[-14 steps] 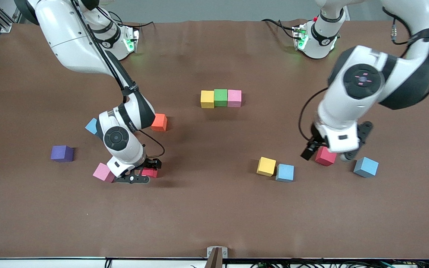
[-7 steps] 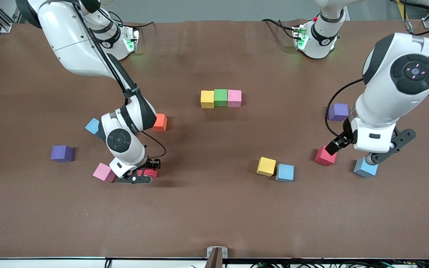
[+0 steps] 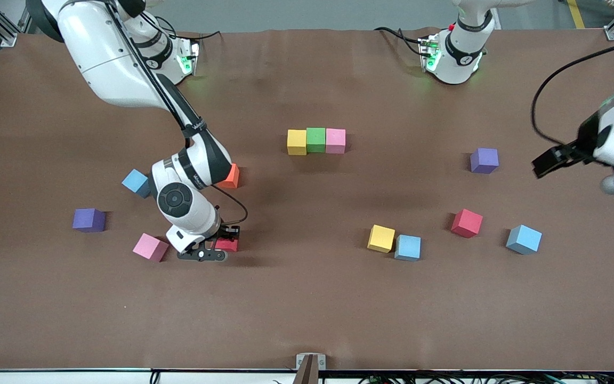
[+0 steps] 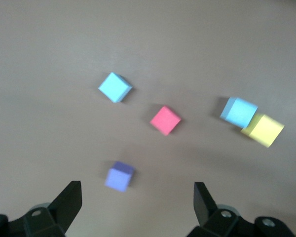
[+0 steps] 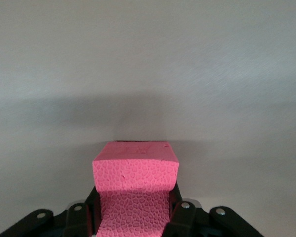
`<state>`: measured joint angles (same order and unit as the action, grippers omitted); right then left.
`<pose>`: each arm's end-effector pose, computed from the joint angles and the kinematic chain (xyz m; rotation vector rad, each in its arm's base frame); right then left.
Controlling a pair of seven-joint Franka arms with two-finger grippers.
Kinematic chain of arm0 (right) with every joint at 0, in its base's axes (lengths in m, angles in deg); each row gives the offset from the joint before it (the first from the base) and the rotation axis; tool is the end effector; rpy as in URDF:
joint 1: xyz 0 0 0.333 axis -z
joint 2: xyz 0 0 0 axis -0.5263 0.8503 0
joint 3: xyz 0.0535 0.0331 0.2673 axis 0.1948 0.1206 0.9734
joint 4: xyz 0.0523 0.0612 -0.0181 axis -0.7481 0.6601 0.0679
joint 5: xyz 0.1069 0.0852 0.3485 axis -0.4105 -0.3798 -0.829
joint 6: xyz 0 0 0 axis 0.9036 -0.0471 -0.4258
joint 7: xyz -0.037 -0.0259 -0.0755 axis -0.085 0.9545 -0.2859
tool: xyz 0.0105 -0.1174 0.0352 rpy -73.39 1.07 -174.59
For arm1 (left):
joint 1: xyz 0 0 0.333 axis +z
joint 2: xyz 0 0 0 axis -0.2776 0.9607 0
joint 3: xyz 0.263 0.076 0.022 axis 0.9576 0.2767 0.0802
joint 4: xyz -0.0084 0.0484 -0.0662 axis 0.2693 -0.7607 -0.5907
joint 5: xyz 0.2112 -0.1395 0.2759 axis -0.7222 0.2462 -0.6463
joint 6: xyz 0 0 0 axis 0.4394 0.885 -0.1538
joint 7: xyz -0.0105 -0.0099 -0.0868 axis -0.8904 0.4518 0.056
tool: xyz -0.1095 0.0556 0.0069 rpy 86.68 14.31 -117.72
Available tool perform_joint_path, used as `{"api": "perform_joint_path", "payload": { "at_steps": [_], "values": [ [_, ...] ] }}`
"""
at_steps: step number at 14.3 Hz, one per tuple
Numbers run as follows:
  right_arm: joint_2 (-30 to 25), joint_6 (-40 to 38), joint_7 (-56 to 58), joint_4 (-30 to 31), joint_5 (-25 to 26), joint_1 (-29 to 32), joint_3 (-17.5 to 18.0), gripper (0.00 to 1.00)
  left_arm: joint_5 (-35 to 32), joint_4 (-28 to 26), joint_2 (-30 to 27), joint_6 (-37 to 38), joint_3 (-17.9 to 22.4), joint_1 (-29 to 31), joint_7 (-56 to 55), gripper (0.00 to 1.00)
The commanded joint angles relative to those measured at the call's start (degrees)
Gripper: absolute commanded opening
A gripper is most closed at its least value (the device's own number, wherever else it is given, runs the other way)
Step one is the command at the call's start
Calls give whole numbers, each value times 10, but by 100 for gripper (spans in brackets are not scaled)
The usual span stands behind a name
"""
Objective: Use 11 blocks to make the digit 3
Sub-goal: 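Carry the red cube below the yellow cube with the right gripper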
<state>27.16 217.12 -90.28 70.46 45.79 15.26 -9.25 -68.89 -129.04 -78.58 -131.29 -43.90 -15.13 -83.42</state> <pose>0.6018 0.2631 0.1867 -3.0911 0.0829 0.0155 0.5608 -0.0459 0.5654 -3.0292 -0.2741 -0.0017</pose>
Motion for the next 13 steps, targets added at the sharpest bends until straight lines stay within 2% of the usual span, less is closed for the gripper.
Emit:
{"api": "perform_joint_path", "payload": {
  "at_steps": [1,4,9,13],
  "values": [
    [-10,-36,-8,-5,-19,-30,7,42,9,-29,-40,22,43,-28,113,100],
    [-37,-84,-57,-2,-19,-77,7,42,49,-54,-73,29,74,-27,170,100],
    [-58,-102,-171,10,-19,-167,6,42,49,-105,-123,31,60,-18,169,100],
    [-74,-95,-203,50,-19,-194,6,42,50,-105,-130,30,57,-18,165,100]
  ]
}}
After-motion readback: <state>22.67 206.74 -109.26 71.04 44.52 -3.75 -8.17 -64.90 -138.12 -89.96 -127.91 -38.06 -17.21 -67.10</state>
